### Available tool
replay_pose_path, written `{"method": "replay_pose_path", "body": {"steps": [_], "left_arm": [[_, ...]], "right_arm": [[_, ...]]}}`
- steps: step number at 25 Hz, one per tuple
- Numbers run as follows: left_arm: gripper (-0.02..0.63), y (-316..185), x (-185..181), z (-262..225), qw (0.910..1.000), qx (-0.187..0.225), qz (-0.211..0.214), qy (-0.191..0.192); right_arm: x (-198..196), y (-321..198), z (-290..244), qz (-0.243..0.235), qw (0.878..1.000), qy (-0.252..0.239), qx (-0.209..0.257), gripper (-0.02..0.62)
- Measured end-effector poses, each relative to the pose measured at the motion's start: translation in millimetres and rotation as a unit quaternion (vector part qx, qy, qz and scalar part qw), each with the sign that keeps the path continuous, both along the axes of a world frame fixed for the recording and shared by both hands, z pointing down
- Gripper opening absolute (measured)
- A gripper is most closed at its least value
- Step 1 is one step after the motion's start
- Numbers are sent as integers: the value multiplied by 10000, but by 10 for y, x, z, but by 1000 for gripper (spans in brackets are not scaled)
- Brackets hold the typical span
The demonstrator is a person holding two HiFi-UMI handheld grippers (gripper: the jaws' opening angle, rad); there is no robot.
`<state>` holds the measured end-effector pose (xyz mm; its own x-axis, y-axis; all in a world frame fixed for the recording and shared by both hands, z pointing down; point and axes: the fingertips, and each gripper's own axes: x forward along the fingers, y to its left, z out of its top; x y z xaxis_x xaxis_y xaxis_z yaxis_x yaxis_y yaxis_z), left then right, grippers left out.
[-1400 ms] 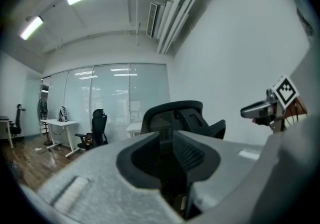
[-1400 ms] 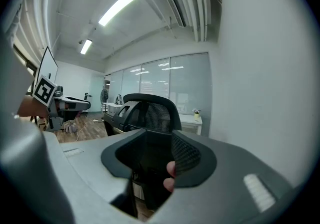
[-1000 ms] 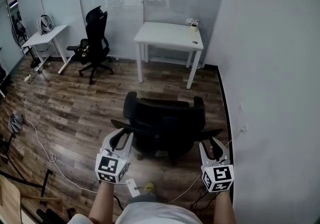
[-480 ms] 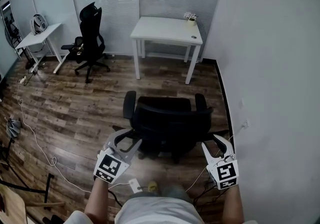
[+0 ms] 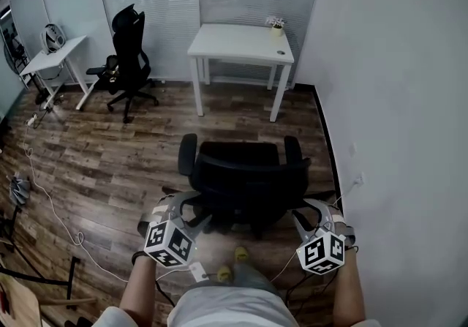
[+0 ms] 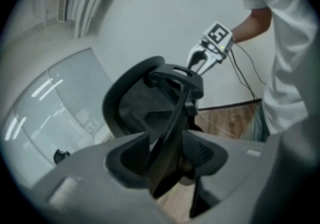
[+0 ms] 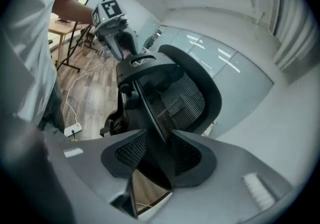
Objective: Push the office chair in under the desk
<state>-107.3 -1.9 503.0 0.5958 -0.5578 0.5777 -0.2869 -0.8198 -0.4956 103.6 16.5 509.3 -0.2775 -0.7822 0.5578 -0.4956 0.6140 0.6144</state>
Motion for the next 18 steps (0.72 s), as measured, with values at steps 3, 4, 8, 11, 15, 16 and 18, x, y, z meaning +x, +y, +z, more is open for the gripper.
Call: {"method": "replay_pose_path", "body": {"steps": [3,4,8,11,15,16,18], "left_arm": [[210,-59,38,114,9974,108,154,-703],[210,-76,61,142,9960,142,196,-862],[204,-126,104,247,9889,273,379,-1410],[181,-192,150,275,9834,381,455,-1716],[166,-261,159,306,9783,432,529,-1956],[164,-268,161,312,9777,429,554,-1980],[161,-257,164,333,9768,411,583,-2018]], "right_arm": [[28,-63,29,-178,9988,465,-25,144],[33,-72,33,-252,9978,613,-41,144],[-1,-92,96,-518,9924,1107,-132,144],[8,-121,84,-623,9905,1201,-230,144],[8,-178,100,-788,9866,1369,-396,144],[8,-186,112,-832,9854,1407,-473,143],[3,-183,148,-899,9829,1490,-599,144]]}}
